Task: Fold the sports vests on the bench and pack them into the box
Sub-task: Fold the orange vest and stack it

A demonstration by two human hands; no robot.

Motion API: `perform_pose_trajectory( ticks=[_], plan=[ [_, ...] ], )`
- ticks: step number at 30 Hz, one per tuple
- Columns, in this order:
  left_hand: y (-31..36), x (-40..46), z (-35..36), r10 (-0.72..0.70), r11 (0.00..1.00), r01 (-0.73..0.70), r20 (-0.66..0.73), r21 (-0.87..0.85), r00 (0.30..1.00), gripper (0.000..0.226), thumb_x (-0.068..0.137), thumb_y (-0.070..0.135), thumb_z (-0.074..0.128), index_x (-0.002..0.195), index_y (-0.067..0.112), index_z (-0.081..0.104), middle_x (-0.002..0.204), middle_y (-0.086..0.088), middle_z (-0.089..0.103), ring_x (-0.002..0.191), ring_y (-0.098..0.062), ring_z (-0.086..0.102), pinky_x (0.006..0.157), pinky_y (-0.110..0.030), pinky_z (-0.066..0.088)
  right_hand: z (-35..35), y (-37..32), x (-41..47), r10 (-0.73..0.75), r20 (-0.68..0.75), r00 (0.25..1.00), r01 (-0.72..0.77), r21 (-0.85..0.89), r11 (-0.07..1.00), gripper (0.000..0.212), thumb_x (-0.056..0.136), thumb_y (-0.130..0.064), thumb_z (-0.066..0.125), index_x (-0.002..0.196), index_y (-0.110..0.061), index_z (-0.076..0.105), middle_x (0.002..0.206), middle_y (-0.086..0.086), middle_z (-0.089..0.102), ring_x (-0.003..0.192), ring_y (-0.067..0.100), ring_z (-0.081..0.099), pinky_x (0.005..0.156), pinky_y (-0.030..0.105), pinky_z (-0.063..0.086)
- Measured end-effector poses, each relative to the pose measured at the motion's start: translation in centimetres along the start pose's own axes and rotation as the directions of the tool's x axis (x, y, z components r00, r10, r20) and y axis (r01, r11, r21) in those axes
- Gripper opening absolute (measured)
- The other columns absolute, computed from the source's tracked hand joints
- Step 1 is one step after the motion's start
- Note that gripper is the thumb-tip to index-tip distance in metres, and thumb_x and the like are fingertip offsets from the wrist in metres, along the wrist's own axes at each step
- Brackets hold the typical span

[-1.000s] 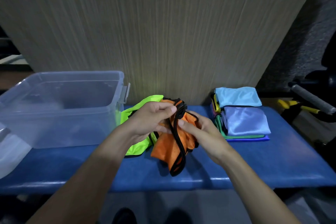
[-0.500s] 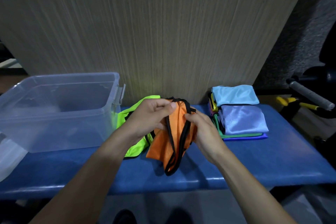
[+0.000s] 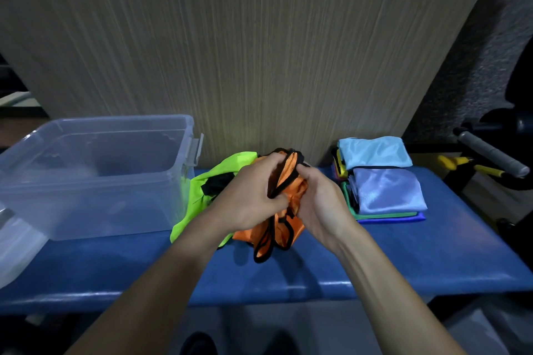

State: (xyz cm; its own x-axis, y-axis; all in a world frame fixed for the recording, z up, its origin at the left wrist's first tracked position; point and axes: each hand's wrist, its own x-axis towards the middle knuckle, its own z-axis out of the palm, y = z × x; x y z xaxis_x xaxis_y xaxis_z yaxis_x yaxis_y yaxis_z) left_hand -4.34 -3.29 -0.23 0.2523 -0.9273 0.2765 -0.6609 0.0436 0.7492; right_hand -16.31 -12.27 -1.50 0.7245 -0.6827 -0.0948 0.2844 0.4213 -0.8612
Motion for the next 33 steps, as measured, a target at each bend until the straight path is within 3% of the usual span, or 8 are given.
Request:
perform_pose_trajectory(
  ticks=[5,11,16,18,21,26,30,33],
  plan=[
    [-0.6,-0.1,-0.7,-0.045,0.968,0.055,0.048,-0.245,0.998,0.041,0.096,-0.004,0.06,0.13,0.018,0.064,0.113,0.0,0.074,0.105,-0.012,0.071,0.09,-0.025,0.053,-0.1,0.0,-0.1,0.035,-0.017,0.999,-0.036,-0.036,0.999,0.041,0.105,-0.018,0.039,0.127,0.009,0.061,0.121,0.028,0.066,0.107,0.036,0.064,0.099,0.047,0.048],
    [-1.4,0.2,-1.1,-0.131,0.932,0.113,-0.031,-0.344,0.991,0.021,0.1,0.009,0.062,0.118,0.013,0.073,0.108,0.002,0.077,0.102,-0.011,0.072,0.089,-0.025,0.056,-0.1,0.1,0.3,0.042,-0.048,0.998,-0.047,-0.105,0.993,0.042,0.103,-0.018,0.041,0.126,0.012,0.059,0.107,0.025,0.062,0.102,0.036,0.058,0.104,0.059,0.044],
    [-1.4,1.1,-1.6,-0.043,0.999,0.045,-0.173,0.008,0.984,0.018,0.102,0.025,0.059,0.094,0.015,0.072,0.085,0.001,0.074,0.083,-0.017,0.07,0.077,-0.043,0.056,0.1,-0.7,0.6,0.006,-0.183,0.983,-0.028,-0.121,0.992,0.023,0.1,-0.016,0.046,0.096,-0.004,0.065,0.08,0.013,0.056,0.07,0.024,0.057,0.069,0.039,0.048],
    [-0.8,1.6,-2.3,-0.006,0.993,0.032,-0.221,0.116,0.975,0.026,0.102,0.029,0.057,0.086,0.012,0.069,0.078,-0.005,0.07,0.078,-0.021,0.066,0.072,-0.046,0.051,0.5,-1.7,0.5,0.0,-0.211,0.977,-0.029,-0.134,0.991,0.019,0.1,-0.016,0.047,0.095,-0.009,0.064,0.081,0.013,0.052,0.068,0.022,0.054,0.069,0.038,0.044],
    [1.5,2.7,-3.9,0.027,0.985,0.017,-0.249,0.172,0.968,0.033,0.1,0.03,0.059,0.079,0.005,0.066,0.066,-0.005,0.062,0.063,-0.015,0.058,0.063,-0.039,0.044,1.8,-4.4,0.3,-0.012,-0.226,0.974,-0.022,-0.15,0.988,0.016,0.099,-0.015,0.048,0.097,-0.008,0.063,0.077,0.011,0.053,0.065,0.021,0.054,0.064,0.035,0.046],
    [8.8,4.0,-8.0,0.056,0.962,-0.027,-0.1,0.272,0.993,0.042,0.1,0.03,0.06,0.069,0.002,0.058,0.052,0.005,0.04,0.046,-0.006,0.035,0.049,-0.03,0.027,6.6,-10.6,-0.6,-0.026,-0.09,0.996,0.004,-0.241,0.97,0.023,0.1,-0.019,0.044,0.083,-0.011,0.057,0.064,0.007,0.052,0.052,0.02,0.054,0.048,0.026,0.048],
    [15.0,3.0,-10.5,-0.056,0.992,0.081,0.243,-0.095,0.968,0.023,0.107,0.015,0.046,0.103,-0.002,0.06,0.071,-0.012,0.065,0.054,-0.022,0.064,0.047,-0.03,0.053,10.0,-15.3,-2.4,0.011,0.104,0.995,0.034,-0.42,0.907,0.041,0.096,-0.043,0.06,0.102,-0.003,0.068,0.075,0.019,0.068,0.059,0.029,0.068,0.051,0.029,0.053],
    [17.2,1.3,-11.8,-0.026,0.897,0.136,0.257,-0.421,0.966,0.027,0.104,0.003,0.041,0.123,-0.01,0.053,0.097,-0.027,0.07,0.079,-0.036,0.071,0.065,-0.041,0.063,11.0,-17.5,-4.0,-0.116,0.048,0.992,0.125,-0.463,0.878,0.025,0.093,-0.03,0.067,0.082,-0.008,0.069,0.069,0.01,0.065,0.055,0.019,0.064,0.048,0.026,0.049]
  ],
)
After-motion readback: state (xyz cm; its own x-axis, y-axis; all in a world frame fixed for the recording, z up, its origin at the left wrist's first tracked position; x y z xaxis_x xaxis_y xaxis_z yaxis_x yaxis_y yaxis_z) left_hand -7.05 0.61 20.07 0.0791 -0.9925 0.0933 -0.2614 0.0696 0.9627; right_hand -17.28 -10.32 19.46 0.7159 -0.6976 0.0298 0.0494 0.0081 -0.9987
